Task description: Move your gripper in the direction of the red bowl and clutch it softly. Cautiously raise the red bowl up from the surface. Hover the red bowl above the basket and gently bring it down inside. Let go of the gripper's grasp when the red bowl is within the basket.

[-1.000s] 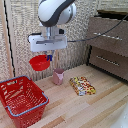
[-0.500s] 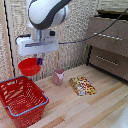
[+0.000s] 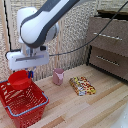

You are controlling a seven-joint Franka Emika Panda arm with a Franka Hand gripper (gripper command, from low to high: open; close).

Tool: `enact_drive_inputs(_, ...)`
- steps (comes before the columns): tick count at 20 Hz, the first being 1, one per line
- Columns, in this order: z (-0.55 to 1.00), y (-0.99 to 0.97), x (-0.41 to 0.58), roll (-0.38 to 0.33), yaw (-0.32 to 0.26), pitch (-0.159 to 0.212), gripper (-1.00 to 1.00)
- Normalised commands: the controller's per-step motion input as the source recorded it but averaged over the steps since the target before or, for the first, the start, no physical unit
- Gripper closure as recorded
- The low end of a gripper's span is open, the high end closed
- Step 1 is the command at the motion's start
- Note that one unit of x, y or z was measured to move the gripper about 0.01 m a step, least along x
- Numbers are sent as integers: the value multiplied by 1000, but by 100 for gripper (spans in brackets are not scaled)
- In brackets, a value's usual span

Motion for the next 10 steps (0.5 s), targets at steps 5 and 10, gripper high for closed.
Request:
enact_drive_inputs(5,-258,214,221,-5,90,0,-100)
enact_drive_inputs(10,114,40,214,0,49,33,-100)
